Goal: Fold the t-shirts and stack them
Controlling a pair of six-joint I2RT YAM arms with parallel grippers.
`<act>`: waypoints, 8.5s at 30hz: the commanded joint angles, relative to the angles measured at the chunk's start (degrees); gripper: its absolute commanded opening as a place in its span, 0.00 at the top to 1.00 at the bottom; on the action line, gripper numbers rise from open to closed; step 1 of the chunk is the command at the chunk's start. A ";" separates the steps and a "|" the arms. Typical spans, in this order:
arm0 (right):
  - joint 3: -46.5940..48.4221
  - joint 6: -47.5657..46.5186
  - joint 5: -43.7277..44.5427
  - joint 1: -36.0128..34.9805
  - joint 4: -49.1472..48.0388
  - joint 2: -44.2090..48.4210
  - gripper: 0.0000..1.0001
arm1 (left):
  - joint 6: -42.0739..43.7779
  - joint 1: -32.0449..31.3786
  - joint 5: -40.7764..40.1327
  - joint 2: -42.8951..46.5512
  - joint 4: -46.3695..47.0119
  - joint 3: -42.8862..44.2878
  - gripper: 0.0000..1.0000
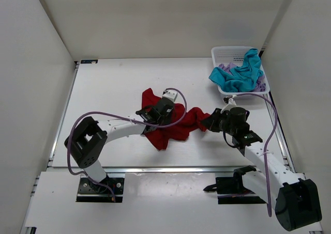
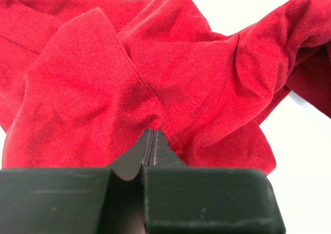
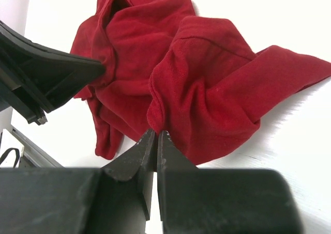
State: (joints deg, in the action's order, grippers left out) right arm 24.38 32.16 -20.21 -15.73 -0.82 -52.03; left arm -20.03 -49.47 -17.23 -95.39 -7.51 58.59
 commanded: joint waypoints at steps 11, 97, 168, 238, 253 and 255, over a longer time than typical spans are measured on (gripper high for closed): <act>17.51 -4.56 10.34 -4.92 14.68 7.65 1.00 | -2.99 15.69 13.34 24.52 -8.39 2.31 1.00; 4.88 -4.66 11.95 -8.18 17.61 6.59 1.00 | -0.53 40.86 17.85 14.36 -36.77 59.44 1.00; -4.34 -3.69 9.84 -12.57 4.86 3.69 1.00 | -33.05 46.49 15.56 54.54 -6.04 -49.97 0.45; -8.47 12.58 9.85 -10.29 30.71 4.05 0.70 | -18.46 44.81 24.97 36.68 11.03 -31.52 1.00; 24.58 0.47 23.24 -12.22 34.80 2.64 1.00 | -13.73 41.91 29.52 31.43 -2.30 -10.98 1.00; 36.83 -3.76 29.92 -13.71 39.04 0.46 1.00 | -11.97 42.70 31.82 29.22 -7.77 1.73 1.00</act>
State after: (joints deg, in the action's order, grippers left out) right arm 45.39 36.45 -1.96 -27.92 37.17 -51.24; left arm -35.66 -7.70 9.74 -65.65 -10.09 45.98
